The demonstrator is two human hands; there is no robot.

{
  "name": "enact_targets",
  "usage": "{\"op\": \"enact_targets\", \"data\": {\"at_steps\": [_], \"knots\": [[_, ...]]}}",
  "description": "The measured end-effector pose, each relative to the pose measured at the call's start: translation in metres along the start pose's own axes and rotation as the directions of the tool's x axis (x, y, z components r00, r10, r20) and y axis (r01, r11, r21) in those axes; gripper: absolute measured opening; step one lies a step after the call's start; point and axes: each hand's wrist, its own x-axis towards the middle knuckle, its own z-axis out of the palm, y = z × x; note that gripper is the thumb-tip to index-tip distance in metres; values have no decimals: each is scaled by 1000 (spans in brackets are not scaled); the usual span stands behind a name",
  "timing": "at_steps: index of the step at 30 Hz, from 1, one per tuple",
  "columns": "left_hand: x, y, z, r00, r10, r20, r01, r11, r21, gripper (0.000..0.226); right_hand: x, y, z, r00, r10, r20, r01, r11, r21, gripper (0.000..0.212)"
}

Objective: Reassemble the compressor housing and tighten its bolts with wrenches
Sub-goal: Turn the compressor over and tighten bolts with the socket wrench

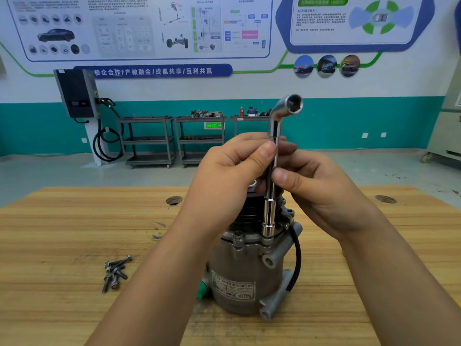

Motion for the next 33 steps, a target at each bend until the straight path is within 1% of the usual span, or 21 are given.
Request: {"op": "enact_targets", "data": {"at_steps": [4, 11, 17, 21, 24, 28, 31, 33], "knots": [[0, -1, 0, 1000, -2, -13, 2, 1000, -4, 22, 0, 0, 1, 1000, -10, -1, 10, 1000, 4, 27], [1, -3, -1, 999, 1, -45, -2, 1000, -23, 15, 1, 0, 1, 1000, -4, -24, 4, 1000, -20, 37], [-1, -2, 0, 995, 8, -102, -15, 998, -68, 6, 2, 4, -1, 997, 13, -71, -19, 996, -83, 58], [-1, -2, 2, 992, -1, -124, -9, 996, -84, 7, 2, 4, -1, 996, -2, -85, -7, 995, -103, 63], [-1, -2, 3, 992, -1, -127, -6, 998, -60, 13, 2, 5, 0, 995, -9, -100, -2, 993, -115, 63], [0, -1, 2, 992, 33, -122, -26, 998, 55, 19, 3, 5, 1, 996, -9, -87, 0, 995, -103, 59], [0, 0, 1, 994, 35, -105, -27, 997, 76, 21, 2, 3, 0, 999, -17, -37, 15, 999, -51, 48], [0, 1, 2, 996, 24, -90, -19, 998, 55, 20, 1, 2, -1, 1000, -21, -6, 21, 999, -46, 32]]}}
